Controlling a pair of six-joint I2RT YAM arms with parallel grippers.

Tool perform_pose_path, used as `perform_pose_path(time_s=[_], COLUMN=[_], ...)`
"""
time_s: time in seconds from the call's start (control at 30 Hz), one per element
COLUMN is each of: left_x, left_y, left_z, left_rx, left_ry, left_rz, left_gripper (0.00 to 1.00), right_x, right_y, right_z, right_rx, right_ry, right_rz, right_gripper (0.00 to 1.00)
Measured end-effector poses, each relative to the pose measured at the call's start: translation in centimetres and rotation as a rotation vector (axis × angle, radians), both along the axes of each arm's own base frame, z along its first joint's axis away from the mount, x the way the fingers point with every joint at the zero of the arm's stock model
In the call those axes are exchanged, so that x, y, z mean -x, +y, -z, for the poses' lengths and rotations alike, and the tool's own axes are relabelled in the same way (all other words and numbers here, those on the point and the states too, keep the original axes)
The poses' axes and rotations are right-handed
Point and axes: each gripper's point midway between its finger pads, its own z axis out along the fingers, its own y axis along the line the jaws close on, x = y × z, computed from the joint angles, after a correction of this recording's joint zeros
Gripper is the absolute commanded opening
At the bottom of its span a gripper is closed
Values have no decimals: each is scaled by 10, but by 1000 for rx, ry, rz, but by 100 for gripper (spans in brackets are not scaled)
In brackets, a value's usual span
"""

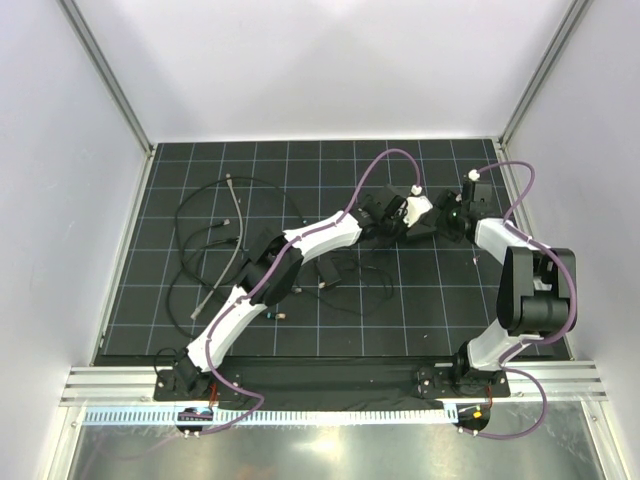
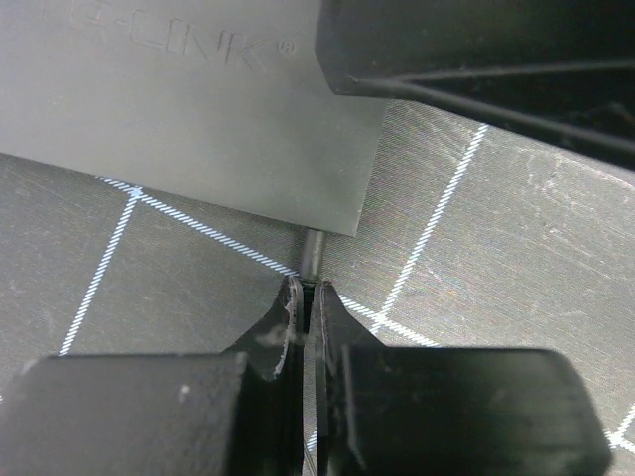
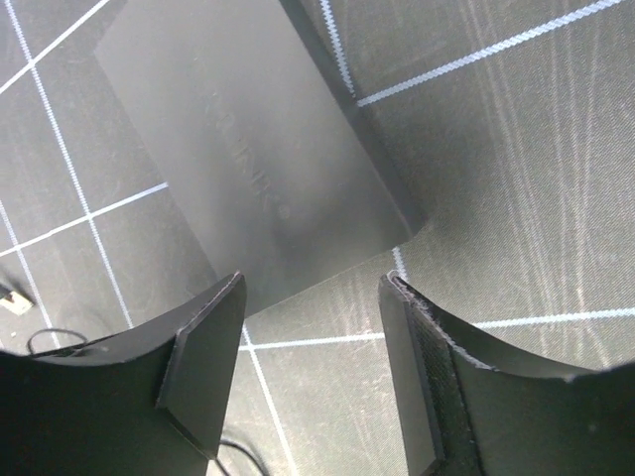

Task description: Pull the plug from the switch port

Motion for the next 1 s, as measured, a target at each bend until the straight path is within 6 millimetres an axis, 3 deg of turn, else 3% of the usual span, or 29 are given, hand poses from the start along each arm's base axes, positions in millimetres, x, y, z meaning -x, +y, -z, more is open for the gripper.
perform_pose_path(time_s=[0.17, 0.43, 0.67, 1.0], left_x=[3, 7, 9, 10], left_y=[-2, -5, -7, -8], left_z=[0, -1, -2, -2], left_rx=[13, 47, 59, 65], left_ry=[21, 72, 89, 98], left_rz=[0, -33, -40, -43], left_gripper=[0, 0, 0, 0], right_x=[5, 21, 16, 13], right_y=[6, 20, 34, 66], right_z=[-2, 9, 1, 0], right_rx=[-31, -109, -164, -190], right_ry=[-7, 15, -20, -40], right_rz=[-9, -18, -39, -104], right_gripper=[58, 30, 3, 1])
